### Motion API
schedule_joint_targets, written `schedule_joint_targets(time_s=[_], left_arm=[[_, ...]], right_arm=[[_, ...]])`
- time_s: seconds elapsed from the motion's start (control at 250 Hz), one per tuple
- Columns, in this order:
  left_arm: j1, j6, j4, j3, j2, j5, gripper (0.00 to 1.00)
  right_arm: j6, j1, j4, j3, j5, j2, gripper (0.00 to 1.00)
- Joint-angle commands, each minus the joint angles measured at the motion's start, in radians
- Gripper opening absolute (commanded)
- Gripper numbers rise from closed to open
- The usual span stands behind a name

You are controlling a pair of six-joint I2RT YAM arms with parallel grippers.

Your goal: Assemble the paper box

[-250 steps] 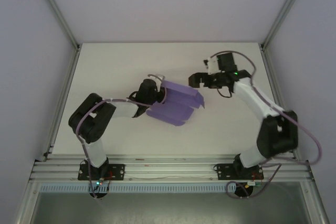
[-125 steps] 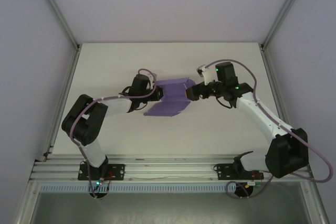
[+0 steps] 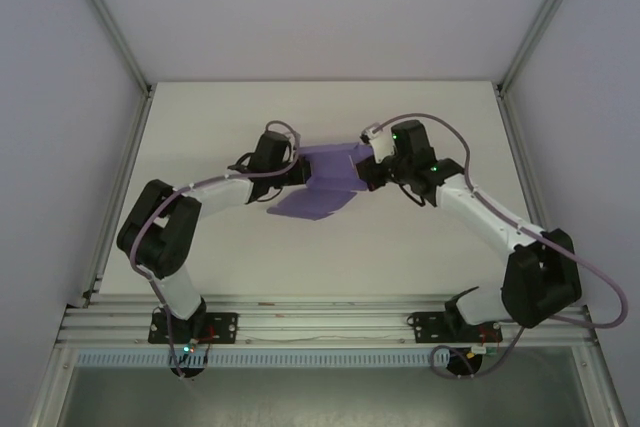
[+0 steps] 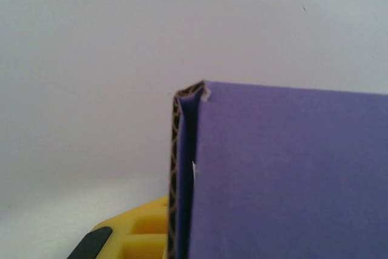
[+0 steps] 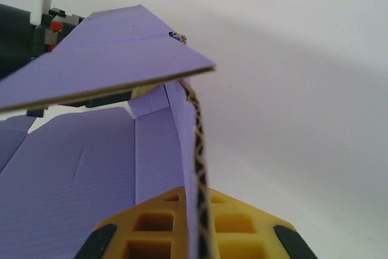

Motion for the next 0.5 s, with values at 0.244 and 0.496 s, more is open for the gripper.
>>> schedule_joint_targets(time_s=[0.244, 0.496], left_arm=[[-0.004, -0.059, -0.275, 0.193, 0.061, -0.500, 0.00], [-0.015, 0.056, -0.212, 0.200, 0.014, -0.389, 0.01]], right_arm=[[-0.023, 0.021, 0.180, -0.073, 0.092, -0.096, 0.00], [-0.040, 0.022, 0.183, -0.054, 0.121, -0.092, 0.00]])
